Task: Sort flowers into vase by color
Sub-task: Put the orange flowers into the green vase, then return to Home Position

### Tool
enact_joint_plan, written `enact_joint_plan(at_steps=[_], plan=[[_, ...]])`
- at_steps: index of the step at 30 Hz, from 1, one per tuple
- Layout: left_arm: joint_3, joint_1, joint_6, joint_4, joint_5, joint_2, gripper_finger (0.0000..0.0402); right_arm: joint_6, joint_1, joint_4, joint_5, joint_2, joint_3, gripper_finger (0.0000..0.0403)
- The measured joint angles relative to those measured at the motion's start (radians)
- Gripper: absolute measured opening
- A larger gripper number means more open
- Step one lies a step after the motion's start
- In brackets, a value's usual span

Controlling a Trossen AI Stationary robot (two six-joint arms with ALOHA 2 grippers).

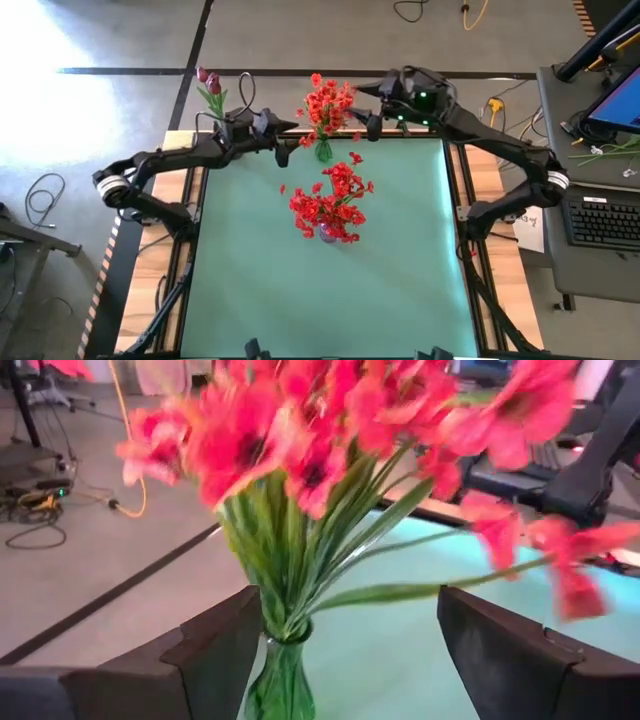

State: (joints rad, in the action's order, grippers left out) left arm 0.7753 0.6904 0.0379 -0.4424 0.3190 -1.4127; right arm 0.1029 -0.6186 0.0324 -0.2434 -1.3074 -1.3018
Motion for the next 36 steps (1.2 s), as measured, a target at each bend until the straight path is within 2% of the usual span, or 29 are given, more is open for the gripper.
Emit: enact_joint_plan(at_steps=[5,9,14,18,26,36], plan=[[0.0,-0.039,-0.032,0.103,-0.084,0.083,0.0288,0.04,0.002,0.051,-0.006,0.075,0.0,0.0327],[0.0,-0.095,-0.062,0.193,-0.16,0.159,0.0288,0.028,0.019,0.093,-0.074,0.111,0.01,0.0327],[0.0,-0.19,-0.073,0.294,-0.169,0.256,0.0288,0.028,0.093,0.104,-0.097,0.143,0.071,0.0327],[0.0,-0.285,-0.074,0.421,-0.24,0.374,0.0288,0.022,0.155,0.097,-0.087,0.224,0.121,0.0327],[0.0,-0.494,-0.055,0.591,-0.361,0.609,0.0288,0.009,0.256,0.082,-0.044,0.432,0.304,0.0327],[0.0,-0.679,-0.087,0.746,-0.373,0.792,0.0288,-0.067,0.265,-0.028,-0.044,0.566,0.497,0.0327]])
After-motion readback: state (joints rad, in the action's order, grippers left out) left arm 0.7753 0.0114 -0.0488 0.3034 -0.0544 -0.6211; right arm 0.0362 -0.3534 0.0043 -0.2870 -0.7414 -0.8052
